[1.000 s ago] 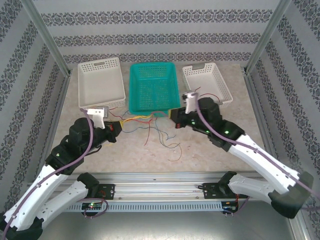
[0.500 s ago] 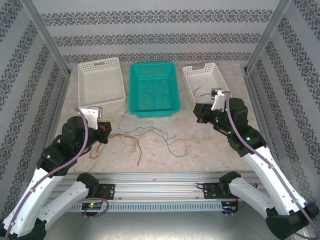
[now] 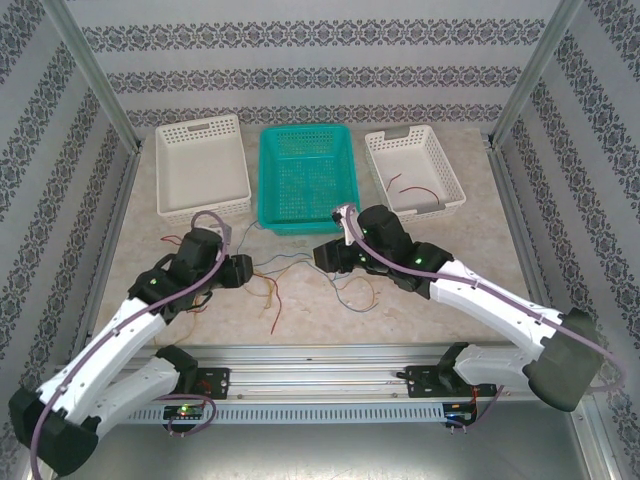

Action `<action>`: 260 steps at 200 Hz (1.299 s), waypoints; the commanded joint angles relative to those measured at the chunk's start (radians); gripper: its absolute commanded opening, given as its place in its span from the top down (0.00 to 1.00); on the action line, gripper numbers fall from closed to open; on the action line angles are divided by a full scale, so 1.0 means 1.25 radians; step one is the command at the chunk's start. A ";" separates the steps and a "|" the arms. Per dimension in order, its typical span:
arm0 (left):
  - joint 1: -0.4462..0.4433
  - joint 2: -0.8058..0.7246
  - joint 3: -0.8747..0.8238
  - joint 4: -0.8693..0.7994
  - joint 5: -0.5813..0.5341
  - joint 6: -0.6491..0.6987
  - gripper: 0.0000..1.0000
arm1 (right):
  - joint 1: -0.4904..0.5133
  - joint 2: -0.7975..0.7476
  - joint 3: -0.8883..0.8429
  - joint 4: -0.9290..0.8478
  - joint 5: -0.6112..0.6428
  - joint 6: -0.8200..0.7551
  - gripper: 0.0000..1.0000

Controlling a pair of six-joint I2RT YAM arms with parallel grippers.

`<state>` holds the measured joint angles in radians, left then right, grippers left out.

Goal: Untangle the cables

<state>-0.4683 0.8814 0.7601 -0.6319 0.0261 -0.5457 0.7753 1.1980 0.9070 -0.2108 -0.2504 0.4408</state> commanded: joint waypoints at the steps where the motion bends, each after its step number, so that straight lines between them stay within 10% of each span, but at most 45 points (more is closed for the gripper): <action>1: 0.018 0.068 -0.009 0.103 -0.097 -0.031 0.44 | 0.007 -0.022 -0.019 0.073 0.012 0.006 0.51; 120: 0.171 0.560 0.052 0.459 -0.049 -0.016 0.50 | 0.011 -0.251 -0.092 0.030 0.033 -0.027 0.44; 156: 0.172 0.645 0.090 0.470 -0.049 -0.001 0.79 | 0.012 -0.280 -0.101 0.014 0.033 -0.034 0.43; 193: 0.172 0.632 0.062 0.479 -0.041 -0.008 1.00 | 0.012 -0.291 -0.104 0.010 0.034 -0.034 0.43; 260: 0.170 0.373 0.031 0.294 0.000 -0.030 1.00 | 0.012 -0.293 -0.108 0.023 0.023 -0.016 0.43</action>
<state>-0.2600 1.5005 0.8089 -0.1379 -0.0036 -0.5610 0.7773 0.8494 0.7822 -0.1932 -0.2249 0.4152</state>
